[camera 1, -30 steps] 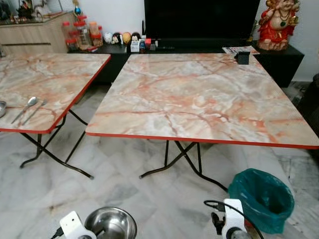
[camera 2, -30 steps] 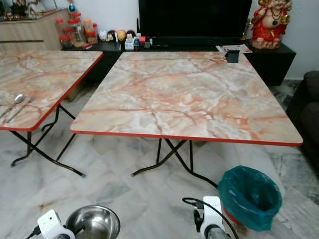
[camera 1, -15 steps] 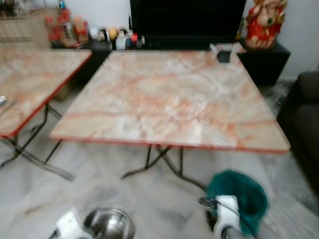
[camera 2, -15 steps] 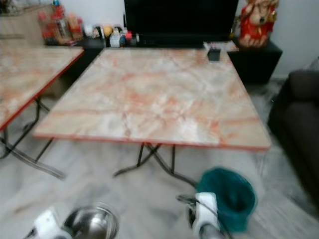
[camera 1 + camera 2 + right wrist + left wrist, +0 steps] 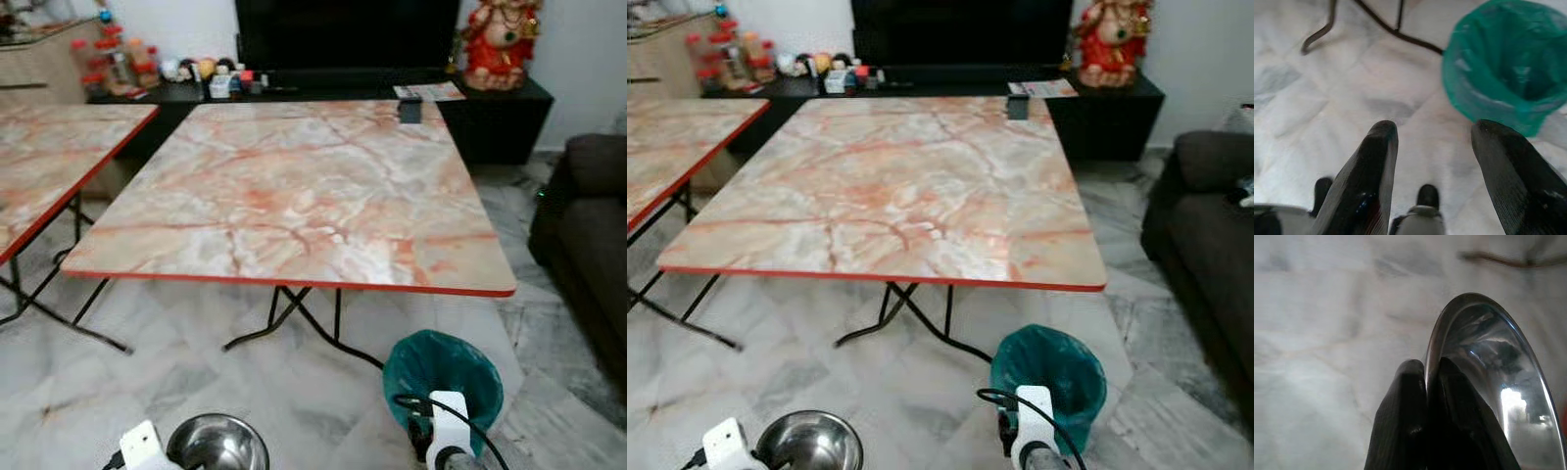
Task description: Setting the table
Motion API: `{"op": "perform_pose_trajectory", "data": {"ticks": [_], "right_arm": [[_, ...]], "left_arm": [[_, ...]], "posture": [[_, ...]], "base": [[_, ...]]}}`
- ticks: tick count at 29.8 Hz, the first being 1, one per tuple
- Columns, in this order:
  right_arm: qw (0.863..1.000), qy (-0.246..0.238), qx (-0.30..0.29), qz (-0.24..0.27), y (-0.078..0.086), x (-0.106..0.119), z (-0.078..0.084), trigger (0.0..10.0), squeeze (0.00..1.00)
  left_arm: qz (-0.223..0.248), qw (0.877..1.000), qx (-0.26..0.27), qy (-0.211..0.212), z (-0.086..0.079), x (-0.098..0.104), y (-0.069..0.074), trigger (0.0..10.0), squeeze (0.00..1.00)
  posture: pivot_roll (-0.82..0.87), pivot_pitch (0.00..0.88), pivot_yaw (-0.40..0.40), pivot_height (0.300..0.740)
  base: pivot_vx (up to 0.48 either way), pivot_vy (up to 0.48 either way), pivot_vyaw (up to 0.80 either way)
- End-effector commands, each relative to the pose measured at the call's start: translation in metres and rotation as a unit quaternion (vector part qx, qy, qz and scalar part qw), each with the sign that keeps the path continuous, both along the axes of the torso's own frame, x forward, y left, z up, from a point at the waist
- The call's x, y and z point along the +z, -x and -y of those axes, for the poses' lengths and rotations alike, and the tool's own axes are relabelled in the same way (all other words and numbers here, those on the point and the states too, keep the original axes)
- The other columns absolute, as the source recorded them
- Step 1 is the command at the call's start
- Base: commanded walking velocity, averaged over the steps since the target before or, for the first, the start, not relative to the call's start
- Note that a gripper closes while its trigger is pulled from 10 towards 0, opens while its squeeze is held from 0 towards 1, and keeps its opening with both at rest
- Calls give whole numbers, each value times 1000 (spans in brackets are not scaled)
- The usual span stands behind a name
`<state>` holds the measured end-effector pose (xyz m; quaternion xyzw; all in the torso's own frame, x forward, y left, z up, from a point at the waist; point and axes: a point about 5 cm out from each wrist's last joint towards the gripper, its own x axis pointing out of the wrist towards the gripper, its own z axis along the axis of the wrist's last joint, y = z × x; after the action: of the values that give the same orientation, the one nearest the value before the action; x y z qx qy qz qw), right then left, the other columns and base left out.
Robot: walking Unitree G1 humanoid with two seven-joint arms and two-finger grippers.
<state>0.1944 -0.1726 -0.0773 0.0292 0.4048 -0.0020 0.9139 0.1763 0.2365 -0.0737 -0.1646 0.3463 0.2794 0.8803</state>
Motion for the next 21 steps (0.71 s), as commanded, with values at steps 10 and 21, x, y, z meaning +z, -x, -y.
{"op": "perform_pose_trajectory", "data": {"ticks": [10,21], "right_arm": [[1000,-1,10,1,-4,2,-5,10000,0],[1000,-1,16,3,-11,5,-6,10000,0]], "left_arm": [[182,959,125,-175,-66,70,-35,10000,0],[332,848,199,-362,-99,178,-61,10000,0]], "posture": [[75,0,3,719],[105,0,-7,719]], "base": [[0,0,0],[0,0,0]]}}
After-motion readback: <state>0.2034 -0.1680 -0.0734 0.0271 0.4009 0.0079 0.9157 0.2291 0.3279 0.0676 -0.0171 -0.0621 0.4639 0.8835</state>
